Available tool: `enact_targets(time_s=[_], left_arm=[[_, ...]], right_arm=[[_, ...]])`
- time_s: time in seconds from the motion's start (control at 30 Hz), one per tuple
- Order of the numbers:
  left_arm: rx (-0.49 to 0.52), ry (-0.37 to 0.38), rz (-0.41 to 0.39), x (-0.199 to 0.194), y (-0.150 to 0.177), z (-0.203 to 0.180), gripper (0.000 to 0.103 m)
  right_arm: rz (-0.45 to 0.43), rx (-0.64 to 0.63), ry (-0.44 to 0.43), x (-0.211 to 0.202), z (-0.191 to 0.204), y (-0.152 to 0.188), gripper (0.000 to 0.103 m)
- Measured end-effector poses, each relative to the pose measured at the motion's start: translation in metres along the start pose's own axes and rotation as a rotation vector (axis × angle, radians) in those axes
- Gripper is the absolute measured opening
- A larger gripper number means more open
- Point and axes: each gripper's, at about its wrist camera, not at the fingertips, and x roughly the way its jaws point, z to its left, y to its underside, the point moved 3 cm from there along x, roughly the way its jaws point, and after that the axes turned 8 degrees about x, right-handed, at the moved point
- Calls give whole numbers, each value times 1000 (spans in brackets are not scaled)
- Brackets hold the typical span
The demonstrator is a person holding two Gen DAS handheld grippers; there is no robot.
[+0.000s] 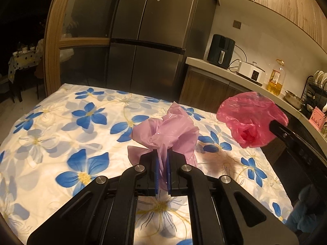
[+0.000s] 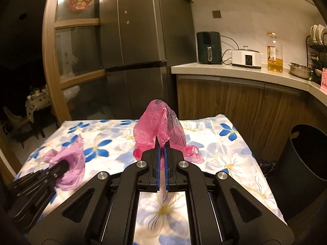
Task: Collect trash
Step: 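Lift and carry the lilac glove and pink bag over the black bin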
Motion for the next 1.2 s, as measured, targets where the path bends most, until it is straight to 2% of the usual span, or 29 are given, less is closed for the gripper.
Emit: enact_targets(time_s=[0.37,0.7,0.93,1.2], left_arm=[[20,-2,-43,-37,-3,-14,5],[96,56,-53,-43,-5,-65,5],[169,137,-61,-39,-9,-120,5],[266,300,-83,-33,-20,-210,5]], right_arm=[[-22,15,-28,-61,-7,8,3],[-65,59,23,-95,-46,5,3],[-92,98,86,-110,-89,0,3],[-141,155,199,-130,-155,-10,3]])
